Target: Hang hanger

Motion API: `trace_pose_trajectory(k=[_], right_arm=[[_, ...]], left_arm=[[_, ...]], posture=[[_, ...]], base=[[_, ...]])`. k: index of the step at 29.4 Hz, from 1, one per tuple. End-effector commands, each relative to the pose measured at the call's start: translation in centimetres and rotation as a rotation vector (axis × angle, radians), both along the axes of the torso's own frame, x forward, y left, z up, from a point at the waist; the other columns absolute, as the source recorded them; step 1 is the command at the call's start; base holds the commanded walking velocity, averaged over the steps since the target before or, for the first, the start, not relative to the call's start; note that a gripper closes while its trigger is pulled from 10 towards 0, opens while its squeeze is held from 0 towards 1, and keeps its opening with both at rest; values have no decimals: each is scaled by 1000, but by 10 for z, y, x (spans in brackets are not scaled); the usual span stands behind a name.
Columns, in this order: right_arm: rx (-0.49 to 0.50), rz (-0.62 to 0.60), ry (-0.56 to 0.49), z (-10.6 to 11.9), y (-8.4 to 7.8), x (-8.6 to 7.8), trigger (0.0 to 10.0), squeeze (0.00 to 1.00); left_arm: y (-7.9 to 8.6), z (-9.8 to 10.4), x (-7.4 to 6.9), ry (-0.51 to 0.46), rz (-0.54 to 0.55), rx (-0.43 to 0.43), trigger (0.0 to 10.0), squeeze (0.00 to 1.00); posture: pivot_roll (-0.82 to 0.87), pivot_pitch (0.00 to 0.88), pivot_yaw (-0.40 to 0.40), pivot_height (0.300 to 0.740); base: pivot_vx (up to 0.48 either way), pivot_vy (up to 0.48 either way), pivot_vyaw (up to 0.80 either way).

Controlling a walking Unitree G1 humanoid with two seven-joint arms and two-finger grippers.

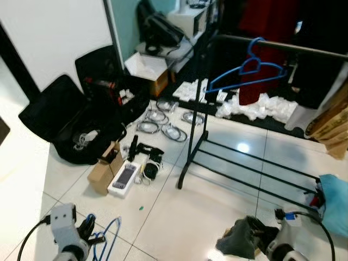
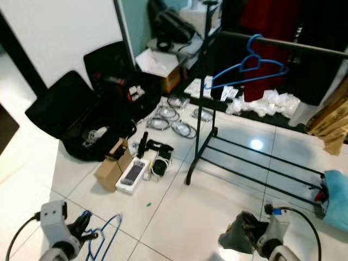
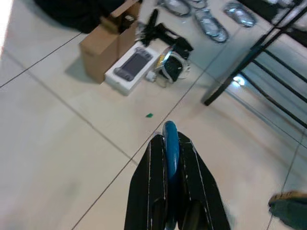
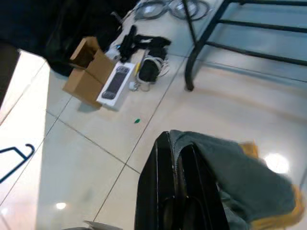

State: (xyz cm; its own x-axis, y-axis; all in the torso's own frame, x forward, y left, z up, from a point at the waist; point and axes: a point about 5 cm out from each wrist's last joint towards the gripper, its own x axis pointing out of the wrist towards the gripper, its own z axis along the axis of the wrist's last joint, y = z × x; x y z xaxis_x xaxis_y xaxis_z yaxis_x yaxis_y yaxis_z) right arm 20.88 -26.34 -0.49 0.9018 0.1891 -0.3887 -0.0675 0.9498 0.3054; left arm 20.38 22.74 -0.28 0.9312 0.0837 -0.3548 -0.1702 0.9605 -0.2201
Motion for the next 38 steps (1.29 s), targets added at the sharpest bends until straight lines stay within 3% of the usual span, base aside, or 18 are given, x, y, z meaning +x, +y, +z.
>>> trace_pose_trajectory(k=[1, 14, 22, 25, 27, 32, 34, 38], right_arm=[[6, -1, 23, -5, 0, -3, 10000, 0], [-3, -7, 39, -9, 5, 11, 10000, 0], [-11, -37, 76, -11, 9, 30, 10000, 0], [-14, -45, 85, -9, 7, 34, 10000, 0], [-16, -46, 96, -6, 4, 39, 10000, 0], [-3, -41, 95, -6, 7, 42, 10000, 0], [-6, -44, 89, -10, 15, 41, 10000, 0], [-9, -43, 85, -11, 16, 40, 10000, 0]], left_arm=[[0, -3, 0, 22, -1, 14, 10000, 0], [3, -9, 15, 47, 2, 17, 10000, 0], [-3, -14, 37, 93, 8, 8, 10000, 0], [-7, -14, 43, 96, 10, 10, 10000, 0], [-14, -12, 51, 84, 0, 13, 10000, 0], [-12, -12, 53, 80, 15, 5, 10000, 0], [-4, -16, 49, 108, 35, 4, 10000, 0], [-2, -17, 48, 117, 35, 2, 10000, 0]], posture=[[-10, 114, -1, 740], [6, 8, 14, 740], [3, 0, 36, 740], [-5, 0, 26, 740], [23, 0, -63, 740], [58, 0, -62, 740], [-29, 0, 6, 740], [27, 0, 0, 740]], base=[[0, 0, 656], [0, 0, 650], [0, 0, 650], [0, 0, 631], [0, 0, 625], [0, 0, 611], [0, 0, 613], [0, 0, 613]])
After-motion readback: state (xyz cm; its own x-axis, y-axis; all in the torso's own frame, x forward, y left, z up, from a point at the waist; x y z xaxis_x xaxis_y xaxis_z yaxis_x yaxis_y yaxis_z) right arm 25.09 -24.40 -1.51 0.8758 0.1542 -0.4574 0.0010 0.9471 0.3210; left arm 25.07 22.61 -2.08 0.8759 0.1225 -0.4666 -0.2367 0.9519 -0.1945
